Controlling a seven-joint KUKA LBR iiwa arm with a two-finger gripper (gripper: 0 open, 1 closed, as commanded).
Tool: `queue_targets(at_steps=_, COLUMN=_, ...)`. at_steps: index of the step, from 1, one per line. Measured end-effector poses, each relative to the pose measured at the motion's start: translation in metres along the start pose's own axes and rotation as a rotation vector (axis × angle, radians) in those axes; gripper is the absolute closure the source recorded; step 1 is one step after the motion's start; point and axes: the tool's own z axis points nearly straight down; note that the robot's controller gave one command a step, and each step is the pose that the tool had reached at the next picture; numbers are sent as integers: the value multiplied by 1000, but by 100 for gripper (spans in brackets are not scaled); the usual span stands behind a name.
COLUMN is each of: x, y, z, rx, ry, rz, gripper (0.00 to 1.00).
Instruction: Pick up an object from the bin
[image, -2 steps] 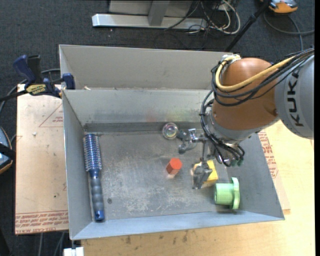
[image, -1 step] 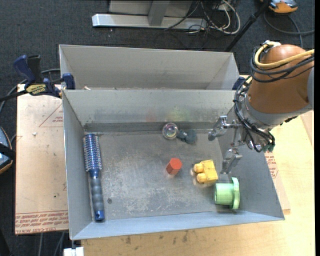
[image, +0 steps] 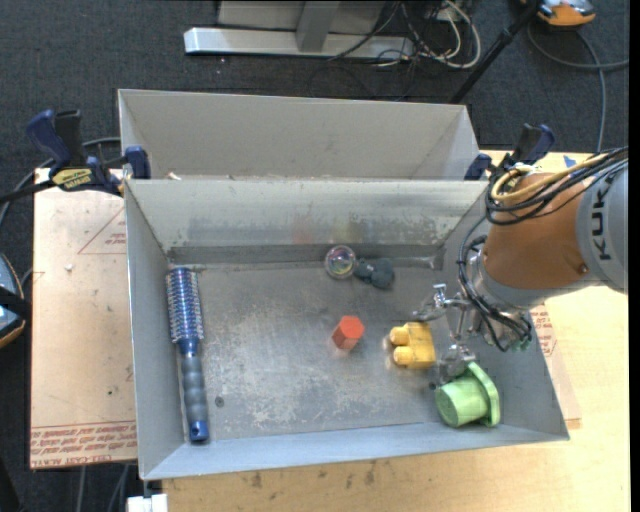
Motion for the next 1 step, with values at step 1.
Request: queue_targets(at_steps=1, x=-2, y=1, z=-4, rx=1, ry=-5, rz=-2, gripper=100)
